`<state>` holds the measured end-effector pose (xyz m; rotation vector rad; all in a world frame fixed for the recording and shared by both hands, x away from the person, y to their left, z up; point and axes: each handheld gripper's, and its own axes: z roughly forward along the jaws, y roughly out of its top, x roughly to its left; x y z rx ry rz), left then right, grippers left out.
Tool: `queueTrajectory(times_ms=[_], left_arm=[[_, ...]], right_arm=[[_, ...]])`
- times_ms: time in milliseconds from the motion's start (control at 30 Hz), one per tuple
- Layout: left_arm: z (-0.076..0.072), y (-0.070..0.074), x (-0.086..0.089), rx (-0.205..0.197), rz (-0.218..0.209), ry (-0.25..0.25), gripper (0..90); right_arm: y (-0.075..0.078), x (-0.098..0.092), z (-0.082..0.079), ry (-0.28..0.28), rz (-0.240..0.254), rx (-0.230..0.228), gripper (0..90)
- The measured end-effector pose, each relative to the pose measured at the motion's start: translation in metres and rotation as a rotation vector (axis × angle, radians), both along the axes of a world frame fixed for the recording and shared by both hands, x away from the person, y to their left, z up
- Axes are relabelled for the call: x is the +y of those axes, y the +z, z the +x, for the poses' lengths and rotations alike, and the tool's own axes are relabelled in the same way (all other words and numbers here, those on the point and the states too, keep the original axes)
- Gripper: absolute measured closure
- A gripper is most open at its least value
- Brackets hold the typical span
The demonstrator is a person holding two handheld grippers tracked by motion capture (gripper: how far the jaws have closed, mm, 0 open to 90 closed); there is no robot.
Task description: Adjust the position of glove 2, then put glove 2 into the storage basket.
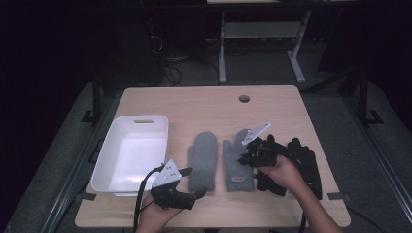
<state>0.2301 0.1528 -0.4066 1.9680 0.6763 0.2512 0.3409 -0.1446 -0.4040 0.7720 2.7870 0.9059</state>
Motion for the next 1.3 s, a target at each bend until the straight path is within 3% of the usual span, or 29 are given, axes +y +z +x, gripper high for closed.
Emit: queueTrajectory(times_ms=[300,633,1033,1300], left_arm=[[0.0,0.002,0.003,-0.007,0.002,0.005,18.6],[-0.001,0.007,0.009,-0.019,-0.001,0.015,18.6],[-0.001,0.01,0.015,-0.023,-0.019,0.034,18.6],[-0.001,0.009,0.015,-0.02,-0.023,0.036,18.6]], right_arm=[[0.014,0.012,0.003,0.02,0.034,0.003,84.0],[0.029,0.049,0.012,0.077,0.052,-0.001,83.9],[0.024,0.09,0.025,0.131,0.037,0.003,83.9],[0.016,0.107,0.033,0.117,0.02,0.058,83.9]])
